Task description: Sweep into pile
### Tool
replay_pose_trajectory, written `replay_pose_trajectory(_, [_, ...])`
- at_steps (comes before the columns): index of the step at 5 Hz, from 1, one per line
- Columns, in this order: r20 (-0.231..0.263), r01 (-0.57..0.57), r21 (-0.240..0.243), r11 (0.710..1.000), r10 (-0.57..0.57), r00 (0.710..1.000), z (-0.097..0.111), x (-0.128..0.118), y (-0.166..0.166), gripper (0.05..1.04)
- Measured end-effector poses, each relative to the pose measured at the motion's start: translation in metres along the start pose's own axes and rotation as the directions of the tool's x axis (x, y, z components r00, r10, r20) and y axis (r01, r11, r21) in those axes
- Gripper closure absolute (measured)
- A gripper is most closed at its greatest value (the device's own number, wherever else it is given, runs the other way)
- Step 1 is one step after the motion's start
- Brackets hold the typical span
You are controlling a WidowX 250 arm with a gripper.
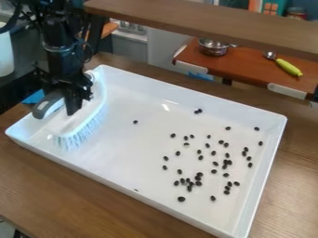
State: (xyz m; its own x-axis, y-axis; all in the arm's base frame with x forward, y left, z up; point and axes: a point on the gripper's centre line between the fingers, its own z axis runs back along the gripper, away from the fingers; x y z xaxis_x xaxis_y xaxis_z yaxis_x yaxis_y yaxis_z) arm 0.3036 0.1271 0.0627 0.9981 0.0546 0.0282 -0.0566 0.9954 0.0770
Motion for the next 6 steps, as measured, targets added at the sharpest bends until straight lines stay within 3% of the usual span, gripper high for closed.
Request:
replay_pose_trajectory(2, [-0.069, 0.057, -0.091, 0.994, -0.063, 0.996, 0.005, -0.018, -0.049, 0.584])
replay_pose_trajectory(3, [-0.089, 0.068, -0.112, 0.991, -0.078, 0.993, 0.006, -0.021, -0.073, 0.584])
replay_pose_trajectory(6, [-0.106, 0.023, -0.125, 0.992, -0.036, 0.994, 0.01, -0.019, -0.143, 0.584])
